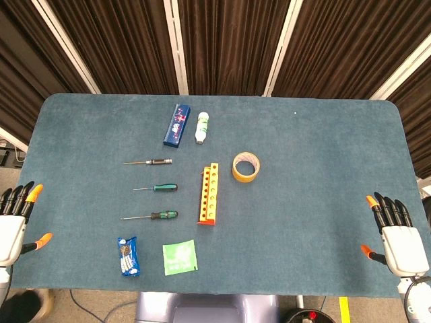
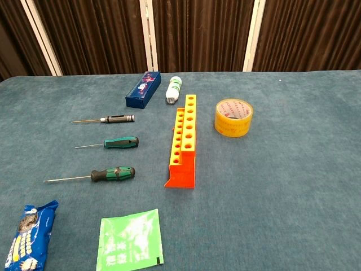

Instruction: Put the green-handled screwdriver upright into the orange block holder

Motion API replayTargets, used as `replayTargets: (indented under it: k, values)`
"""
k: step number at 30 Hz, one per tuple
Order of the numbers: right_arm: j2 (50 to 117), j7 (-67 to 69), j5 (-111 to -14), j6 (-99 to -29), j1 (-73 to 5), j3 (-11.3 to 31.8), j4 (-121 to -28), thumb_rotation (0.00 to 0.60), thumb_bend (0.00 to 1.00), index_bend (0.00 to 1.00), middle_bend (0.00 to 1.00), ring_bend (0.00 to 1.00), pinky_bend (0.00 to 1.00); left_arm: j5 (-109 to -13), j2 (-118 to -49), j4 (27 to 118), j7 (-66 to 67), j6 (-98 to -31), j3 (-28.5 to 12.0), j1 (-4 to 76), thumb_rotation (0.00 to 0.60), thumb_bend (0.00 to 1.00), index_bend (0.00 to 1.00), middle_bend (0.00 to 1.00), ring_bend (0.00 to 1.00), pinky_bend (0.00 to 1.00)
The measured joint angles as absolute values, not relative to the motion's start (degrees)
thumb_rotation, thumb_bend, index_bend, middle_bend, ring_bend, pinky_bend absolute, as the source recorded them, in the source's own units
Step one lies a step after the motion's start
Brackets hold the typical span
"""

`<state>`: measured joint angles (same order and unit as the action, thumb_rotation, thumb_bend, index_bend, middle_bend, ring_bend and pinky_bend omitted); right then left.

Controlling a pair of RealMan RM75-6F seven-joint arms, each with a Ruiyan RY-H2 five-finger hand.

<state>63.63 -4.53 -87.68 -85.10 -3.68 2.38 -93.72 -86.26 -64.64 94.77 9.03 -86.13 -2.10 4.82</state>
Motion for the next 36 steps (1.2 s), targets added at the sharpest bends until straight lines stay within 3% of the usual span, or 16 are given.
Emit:
replayTargets:
  k: [16, 22, 29, 36]
  values:
    - [63.76, -4.32, -87.37, -84.88, -3.66, 2.39, -93.70, 0.600, 0.06, 0.00, 0.00, 0.00, 0.00, -85.82, -64.74, 94.54, 8.96, -84.63, -2.18, 5.54, 0.600, 0.09, 0.06, 0.00, 0.00, 0.00]
    - [63.63, -3.62, -87.39, -84.90, -3.66, 2.43, -93.72, 0.600, 0.06, 0.00, 0.00, 0.00, 0.00, -84.76, -64.84, 94.56, 9.39, -82.69, -3.34, 7.20, 0.600, 0.17, 0.14, 0.00, 0.00, 0.00]
    - [63.09, -2.26, -87.45, -85.16, -3.37, 2.29, -94.01, 0.600, 0.06, 0.00, 0.00, 0.00, 0.00, -82.15, -64.71, 96.30, 12.46, -77.64, -6.68, 12.09, 0.600, 0.21, 0.24, 0.00, 0.00, 0.00]
    - [63.01, -1.93, -87.37, -84.90, -3.41, 2.25, -94.11, 0.600, 0.06, 0.00, 0.00, 0.00, 0.00, -72.82, -67.08, 98.67, 18.86, -68.97, -11.91, 20.33, 0.600, 0.24, 0.31, 0.00, 0.00, 0.00]
